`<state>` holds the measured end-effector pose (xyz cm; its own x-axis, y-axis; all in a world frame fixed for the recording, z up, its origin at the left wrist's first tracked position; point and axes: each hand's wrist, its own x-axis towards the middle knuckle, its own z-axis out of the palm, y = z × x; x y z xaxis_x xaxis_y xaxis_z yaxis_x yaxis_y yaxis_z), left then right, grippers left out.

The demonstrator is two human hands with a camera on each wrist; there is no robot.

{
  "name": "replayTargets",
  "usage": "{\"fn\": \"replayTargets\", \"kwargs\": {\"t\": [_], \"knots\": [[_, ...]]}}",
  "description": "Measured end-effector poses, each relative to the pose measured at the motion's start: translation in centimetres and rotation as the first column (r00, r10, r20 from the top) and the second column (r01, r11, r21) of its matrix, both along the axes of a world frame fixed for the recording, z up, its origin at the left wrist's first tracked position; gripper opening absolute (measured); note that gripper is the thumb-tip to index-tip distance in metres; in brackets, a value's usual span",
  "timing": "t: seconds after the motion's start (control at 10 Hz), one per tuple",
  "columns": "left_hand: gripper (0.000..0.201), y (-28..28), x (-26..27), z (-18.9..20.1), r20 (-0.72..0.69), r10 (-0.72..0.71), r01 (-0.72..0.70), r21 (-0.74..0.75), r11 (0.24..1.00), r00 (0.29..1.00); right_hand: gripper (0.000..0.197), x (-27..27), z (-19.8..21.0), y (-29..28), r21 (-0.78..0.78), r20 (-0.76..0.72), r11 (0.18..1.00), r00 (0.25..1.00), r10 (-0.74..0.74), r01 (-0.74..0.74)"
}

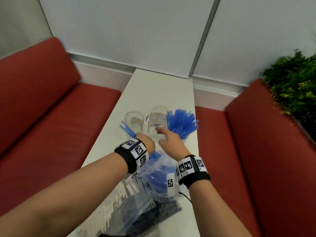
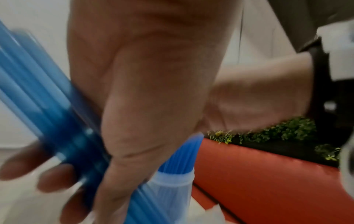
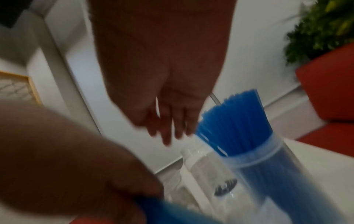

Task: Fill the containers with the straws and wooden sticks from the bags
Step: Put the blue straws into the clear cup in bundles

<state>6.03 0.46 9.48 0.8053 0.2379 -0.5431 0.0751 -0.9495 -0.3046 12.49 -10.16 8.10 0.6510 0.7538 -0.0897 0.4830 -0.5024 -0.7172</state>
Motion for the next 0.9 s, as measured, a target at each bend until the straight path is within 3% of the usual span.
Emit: {"fn": "replayTargets", "kwargs": {"t": [0.1,0.2,0.3,0.4,0.5,0.6,0.7,0.8,0.9], "knots": [[0.031,-0.2,-0.1,2.0,0.028,0.01,-0.012,0.078,0.997,1.0,0.059,-2.6,-1.7,0.2,-0.26,-0.096,0.955,0.988,0.123,-0.144],[0.038,-1.4,-0.7,4.6,0.188,0.156,-0.159,-0.002,0.987,0.97,0.027,-4.2,-1.7,1.0,-0.141,-0.112,0.99,0.994,0.001,-0.017],[0.014,-4.0,-1.6,9.5,-0.267,-0.203,0.289,0.338,0.896,0.942,0.014,-5.8,0.1,2.4,-0.03,-0.214,0.986,0.962,-0.168,0.165],[0.019,-5.2,-2.4,12.3,-0.074,-0.179,0.194,0.385,0.902,0.981,0.019,-6.5,1.7,2.6,0.193,-0.345,0.95,0.923,-0.168,0.246],[0.02,-4.0,-2.3,16.2,0.359,-0.189,0.071,0.317,0.946,0.914,0.017,-6.2,1.3,1.7,0.295,-0.34,0.91,0.922,-0.184,0.29],[0.046,-2.7,-3.0,22.3,0.694,-0.201,0.135,0.149,0.98,0.691,0.026,-6.8,2.5,1.7,0.412,-0.381,0.844,0.906,-0.183,0.343],[0.064,-1.0,-3.2,24.4,0.856,-0.085,0.248,-0.052,0.967,0.511,0.041,-6.9,3.5,1.7,0.444,-0.407,0.821,0.897,-0.174,0.36],[0.073,-1.1,-2.8,22.7,0.827,-0.026,0.269,-0.153,0.951,0.562,0.046,-6.6,4.8,1.8,0.478,-0.419,0.798,0.894,-0.161,0.368],[0.067,-1.6,-2.2,20.1,0.824,0.017,0.302,-0.227,0.926,0.567,0.049,-6.4,5.4,1.9,0.518,-0.465,0.758,0.874,-0.138,0.396]]}}
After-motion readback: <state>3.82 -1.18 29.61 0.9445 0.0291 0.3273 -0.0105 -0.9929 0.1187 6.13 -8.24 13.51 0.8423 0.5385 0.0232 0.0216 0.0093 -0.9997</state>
